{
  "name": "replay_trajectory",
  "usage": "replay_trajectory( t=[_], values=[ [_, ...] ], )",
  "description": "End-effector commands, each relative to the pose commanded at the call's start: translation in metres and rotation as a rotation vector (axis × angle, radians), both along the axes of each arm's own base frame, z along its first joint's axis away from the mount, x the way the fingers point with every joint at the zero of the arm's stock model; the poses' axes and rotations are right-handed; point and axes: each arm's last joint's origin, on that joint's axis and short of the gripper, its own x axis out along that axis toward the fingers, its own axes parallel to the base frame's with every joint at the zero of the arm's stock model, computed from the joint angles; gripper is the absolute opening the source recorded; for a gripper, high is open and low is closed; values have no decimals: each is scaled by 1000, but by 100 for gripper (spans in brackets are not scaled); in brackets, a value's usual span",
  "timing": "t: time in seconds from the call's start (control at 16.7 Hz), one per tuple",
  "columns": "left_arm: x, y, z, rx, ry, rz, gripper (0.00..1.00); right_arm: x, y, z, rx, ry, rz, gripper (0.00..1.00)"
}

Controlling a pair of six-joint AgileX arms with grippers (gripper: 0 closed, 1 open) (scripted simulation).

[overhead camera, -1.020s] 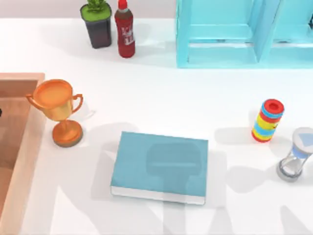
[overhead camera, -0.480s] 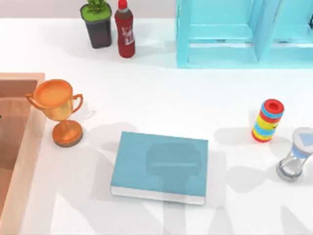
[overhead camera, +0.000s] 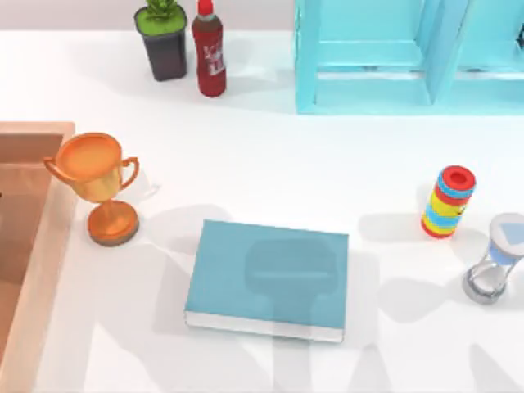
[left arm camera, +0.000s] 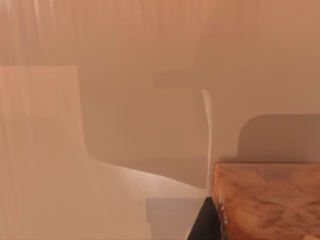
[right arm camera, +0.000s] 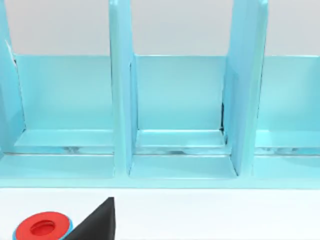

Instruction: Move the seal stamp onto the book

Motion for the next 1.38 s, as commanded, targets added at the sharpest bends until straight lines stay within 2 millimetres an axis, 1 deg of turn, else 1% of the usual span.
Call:
replay_trajectory(
  t=[0.06, 0.12, 0.54, 0.66, 0.72, 0.84, 1.02, 1.2, 1.26, 1.38],
  values=[
    [0, 0, 0, 0, 0, 0, 2, 0, 0, 0, 0, 0, 0, 100],
    [0, 0, 0, 0, 0, 0, 0, 0, 0, 0, 0, 0, 0, 100],
    [0, 0, 0, 0, 0, 0, 0, 0, 0, 0, 0, 0, 0, 100],
    [0, -1, 1, 0, -2, -2, 0, 0, 0, 0, 0, 0, 0, 100],
    [0, -1, 5, 1, -5, 2, 0, 0, 0, 0, 0, 0, 0, 100],
    [2, -4, 22, 6, -20, 15, 0, 0, 0, 0, 0, 0, 0, 100],
    [5, -20, 63, 15, -67, 33, 0, 0, 0, 0, 0, 0, 0, 100],
    [5, -45, 107, 14, -110, 42, 0, 0, 0, 0, 0, 0, 0, 100],
    [4, -55, 118, 11, -116, 43, 0, 0, 0, 0, 0, 0, 0, 100],
    [2, -77, 134, 2, -108, 39, 0, 0, 0, 0, 0, 0, 0, 100]
  ],
)
